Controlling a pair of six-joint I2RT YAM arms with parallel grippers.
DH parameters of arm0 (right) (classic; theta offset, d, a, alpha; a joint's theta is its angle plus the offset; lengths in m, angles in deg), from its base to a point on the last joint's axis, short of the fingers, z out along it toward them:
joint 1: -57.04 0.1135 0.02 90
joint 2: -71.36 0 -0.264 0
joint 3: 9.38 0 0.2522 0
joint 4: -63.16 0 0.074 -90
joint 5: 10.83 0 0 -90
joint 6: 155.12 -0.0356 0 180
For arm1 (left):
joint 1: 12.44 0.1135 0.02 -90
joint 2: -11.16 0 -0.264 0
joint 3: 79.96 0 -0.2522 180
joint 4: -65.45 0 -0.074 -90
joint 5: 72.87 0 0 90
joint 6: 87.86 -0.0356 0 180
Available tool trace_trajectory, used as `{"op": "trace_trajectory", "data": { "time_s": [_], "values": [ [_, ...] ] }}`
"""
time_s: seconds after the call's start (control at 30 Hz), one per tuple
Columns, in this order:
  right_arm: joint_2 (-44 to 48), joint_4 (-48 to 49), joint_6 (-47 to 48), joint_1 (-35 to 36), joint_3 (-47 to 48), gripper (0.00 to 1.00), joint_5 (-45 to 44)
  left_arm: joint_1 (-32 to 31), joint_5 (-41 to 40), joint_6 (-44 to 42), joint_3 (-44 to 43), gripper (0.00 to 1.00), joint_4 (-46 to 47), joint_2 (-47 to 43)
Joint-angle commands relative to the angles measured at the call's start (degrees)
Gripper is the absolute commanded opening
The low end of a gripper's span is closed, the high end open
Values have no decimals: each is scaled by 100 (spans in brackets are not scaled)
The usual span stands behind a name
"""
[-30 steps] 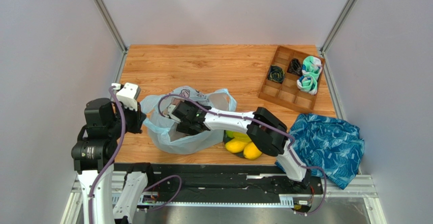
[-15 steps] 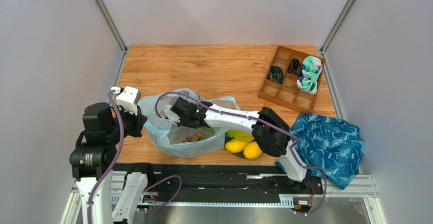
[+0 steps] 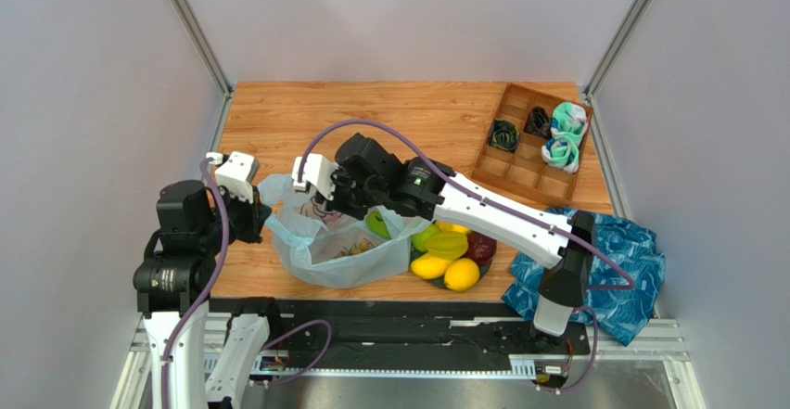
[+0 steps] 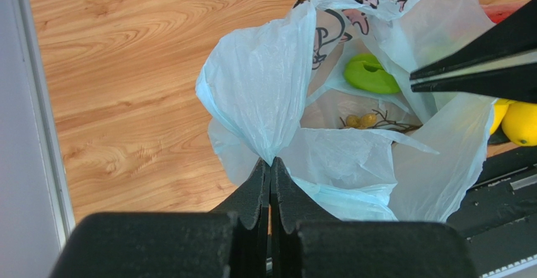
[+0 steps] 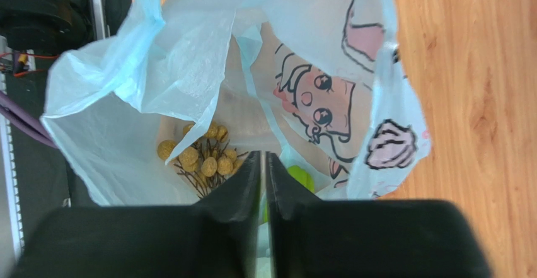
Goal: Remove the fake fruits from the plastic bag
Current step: Adjust the plastic bag at the center of the board.
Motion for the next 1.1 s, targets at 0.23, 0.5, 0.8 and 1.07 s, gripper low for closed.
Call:
{"op": "trace_trajectory", "data": {
  "time_s": [0.23,0.5,0.8,1.07],
  "values": [
    [-57,-523,-16,552,-1687,18,578,-27,-414,284,-68,0,-13,-147],
    [13,-113,-103,1429,-2141,21,852,-27,-344,880,178,0,347,441],
    [-295,293,-200,1353,-1862,34,-370,-27,130,1031,328,0,585,1208],
    [-110,749,159,693,-2133,54,-2233,-18,384,1066,328,0,646,908]
  ]
}}
